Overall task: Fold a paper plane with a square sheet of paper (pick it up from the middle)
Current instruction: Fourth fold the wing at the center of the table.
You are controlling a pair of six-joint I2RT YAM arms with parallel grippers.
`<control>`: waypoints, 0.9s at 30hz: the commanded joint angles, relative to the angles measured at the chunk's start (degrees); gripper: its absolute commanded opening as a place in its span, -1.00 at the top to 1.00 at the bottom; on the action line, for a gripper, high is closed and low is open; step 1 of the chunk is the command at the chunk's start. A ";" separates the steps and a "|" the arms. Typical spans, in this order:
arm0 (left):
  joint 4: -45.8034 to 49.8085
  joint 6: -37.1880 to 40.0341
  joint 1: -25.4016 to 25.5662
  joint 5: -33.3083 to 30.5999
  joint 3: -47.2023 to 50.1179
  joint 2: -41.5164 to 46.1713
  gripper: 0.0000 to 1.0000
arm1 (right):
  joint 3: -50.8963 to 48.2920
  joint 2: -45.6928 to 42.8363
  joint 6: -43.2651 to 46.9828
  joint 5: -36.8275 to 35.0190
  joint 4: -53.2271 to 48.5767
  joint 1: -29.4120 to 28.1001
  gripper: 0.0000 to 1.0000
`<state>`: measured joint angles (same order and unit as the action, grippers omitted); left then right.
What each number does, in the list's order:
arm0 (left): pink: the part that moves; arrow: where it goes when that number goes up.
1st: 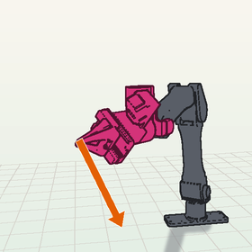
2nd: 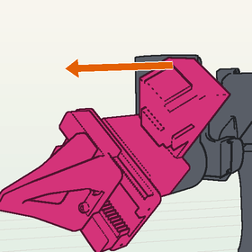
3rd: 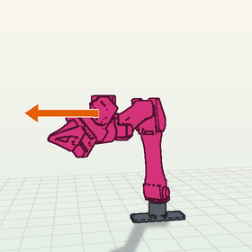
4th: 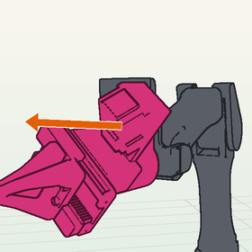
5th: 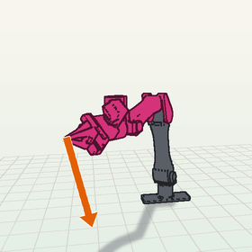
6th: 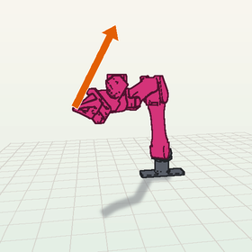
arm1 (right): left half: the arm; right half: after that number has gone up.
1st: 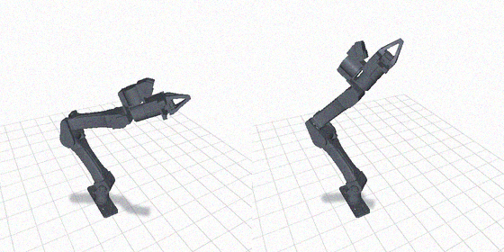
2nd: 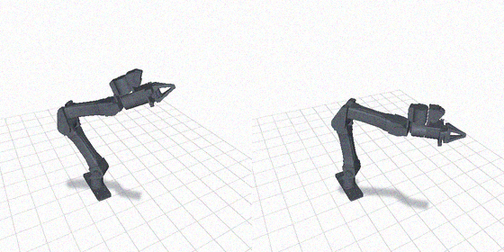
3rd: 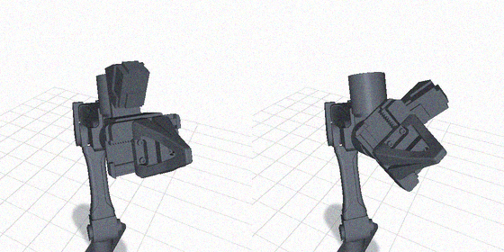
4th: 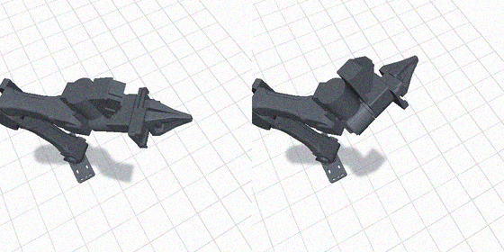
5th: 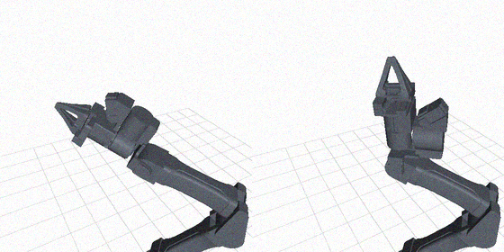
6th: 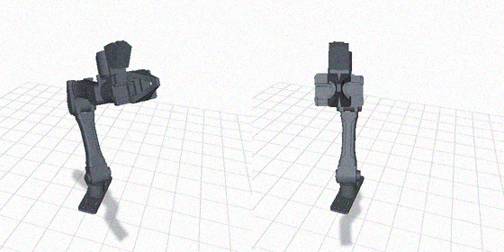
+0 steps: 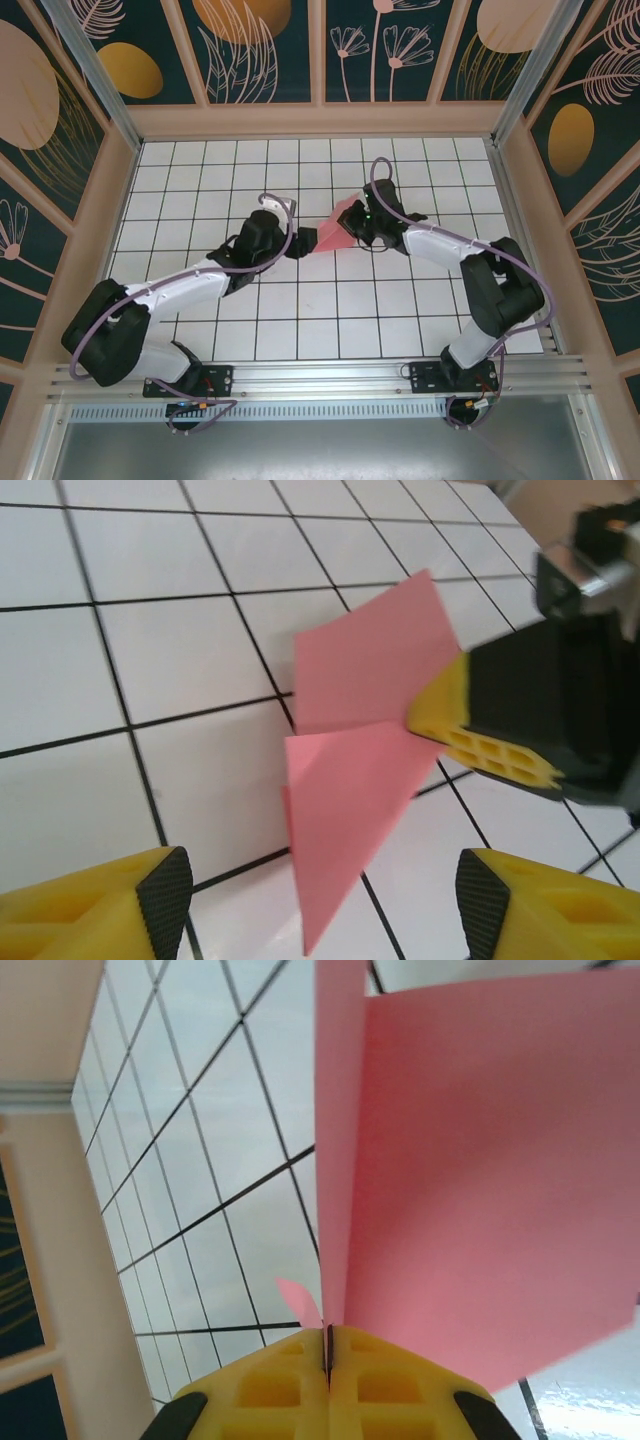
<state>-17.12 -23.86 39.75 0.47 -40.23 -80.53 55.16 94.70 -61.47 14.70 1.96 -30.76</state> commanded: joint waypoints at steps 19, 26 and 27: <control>-22.80 24.24 0.72 11.44 2.36 -20.45 -0.08 | 5.56 9.88 -10.25 5.79 -6.68 -0.26 1.00; -21.66 25.02 0.70 8.73 0.85 -23.20 0.17 | 6.79 10.02 -10.03 6.63 -8.37 -0.26 1.00; -21.22 24.91 0.69 8.30 0.52 -23.50 0.22 | 6.85 10.19 -9.90 6.82 -8.44 -0.22 1.00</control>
<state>-37.08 -0.08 40.21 9.82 -37.95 -102.91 59.99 104.03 -70.91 20.05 -4.25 -30.76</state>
